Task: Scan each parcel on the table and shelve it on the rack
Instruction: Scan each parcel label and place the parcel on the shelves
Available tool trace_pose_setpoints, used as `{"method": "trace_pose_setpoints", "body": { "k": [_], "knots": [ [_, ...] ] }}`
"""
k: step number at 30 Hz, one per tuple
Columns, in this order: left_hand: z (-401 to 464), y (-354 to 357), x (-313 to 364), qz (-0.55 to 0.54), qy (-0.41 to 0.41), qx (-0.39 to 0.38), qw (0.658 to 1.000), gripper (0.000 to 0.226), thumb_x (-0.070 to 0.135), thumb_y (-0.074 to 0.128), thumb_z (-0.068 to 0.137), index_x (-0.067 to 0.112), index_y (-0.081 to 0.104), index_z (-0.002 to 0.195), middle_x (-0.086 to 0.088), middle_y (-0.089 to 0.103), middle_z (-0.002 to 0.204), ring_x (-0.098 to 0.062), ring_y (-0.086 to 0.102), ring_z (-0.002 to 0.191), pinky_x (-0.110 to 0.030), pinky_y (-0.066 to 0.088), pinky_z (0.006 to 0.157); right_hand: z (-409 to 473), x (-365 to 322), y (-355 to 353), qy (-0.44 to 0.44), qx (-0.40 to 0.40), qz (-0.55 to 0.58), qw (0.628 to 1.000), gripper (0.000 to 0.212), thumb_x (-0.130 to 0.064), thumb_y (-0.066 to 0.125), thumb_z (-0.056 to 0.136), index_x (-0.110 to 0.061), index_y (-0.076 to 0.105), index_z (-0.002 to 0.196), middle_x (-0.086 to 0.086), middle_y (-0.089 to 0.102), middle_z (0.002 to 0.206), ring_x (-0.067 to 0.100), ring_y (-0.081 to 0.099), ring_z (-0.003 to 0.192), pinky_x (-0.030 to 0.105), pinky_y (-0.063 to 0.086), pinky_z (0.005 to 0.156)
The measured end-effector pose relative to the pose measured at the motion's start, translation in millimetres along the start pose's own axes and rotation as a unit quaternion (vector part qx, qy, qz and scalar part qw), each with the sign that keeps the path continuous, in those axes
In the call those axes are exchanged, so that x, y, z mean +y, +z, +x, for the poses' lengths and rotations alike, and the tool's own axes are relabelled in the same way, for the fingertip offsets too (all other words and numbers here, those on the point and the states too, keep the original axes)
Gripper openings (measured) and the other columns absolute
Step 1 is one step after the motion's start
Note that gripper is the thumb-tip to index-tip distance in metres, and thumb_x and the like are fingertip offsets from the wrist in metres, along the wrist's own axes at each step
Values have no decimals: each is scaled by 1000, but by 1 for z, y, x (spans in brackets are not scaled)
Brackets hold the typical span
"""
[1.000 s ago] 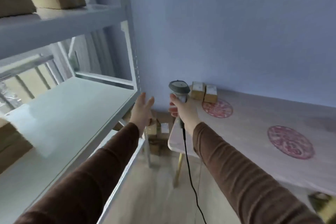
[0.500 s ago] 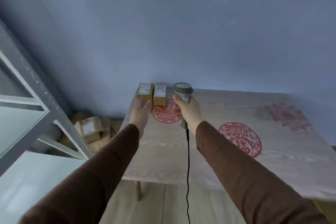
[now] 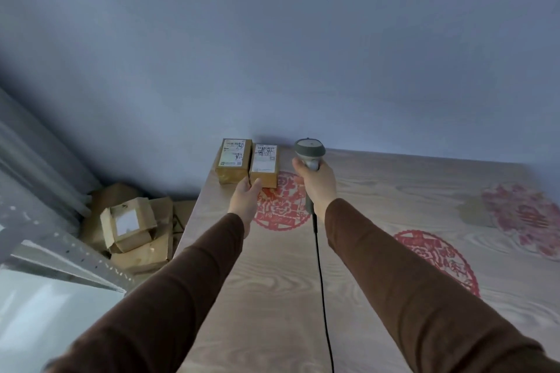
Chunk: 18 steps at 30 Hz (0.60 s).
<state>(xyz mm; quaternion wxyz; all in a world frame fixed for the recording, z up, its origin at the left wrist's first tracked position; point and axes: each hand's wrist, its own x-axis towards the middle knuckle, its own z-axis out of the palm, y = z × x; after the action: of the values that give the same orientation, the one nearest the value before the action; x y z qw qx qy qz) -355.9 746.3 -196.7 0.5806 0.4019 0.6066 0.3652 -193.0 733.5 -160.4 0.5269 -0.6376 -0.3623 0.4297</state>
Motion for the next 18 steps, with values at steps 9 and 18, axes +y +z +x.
{"method": "trace_pose_setpoints", "body": {
  "k": [9,18],
  "knots": [
    [125,14,-14,49,-30,14,998,67,36,50,107,28,17,165,-10,25,170,-33,32,152,-51,30,121,116,66,49,90,26,7,996,18,-35,75,92,-27,68,106,-4,74,103,21,68,103,43,54,97],
    [177,32,-30,127,-66,53,988,70,44,51,105,35,16,165,-20,15,167,-42,32,148,-55,30,119,165,113,76,163,4,44,986,24,-27,77,91,-24,69,114,-3,74,107,14,66,100,32,49,84]
  ]
}}
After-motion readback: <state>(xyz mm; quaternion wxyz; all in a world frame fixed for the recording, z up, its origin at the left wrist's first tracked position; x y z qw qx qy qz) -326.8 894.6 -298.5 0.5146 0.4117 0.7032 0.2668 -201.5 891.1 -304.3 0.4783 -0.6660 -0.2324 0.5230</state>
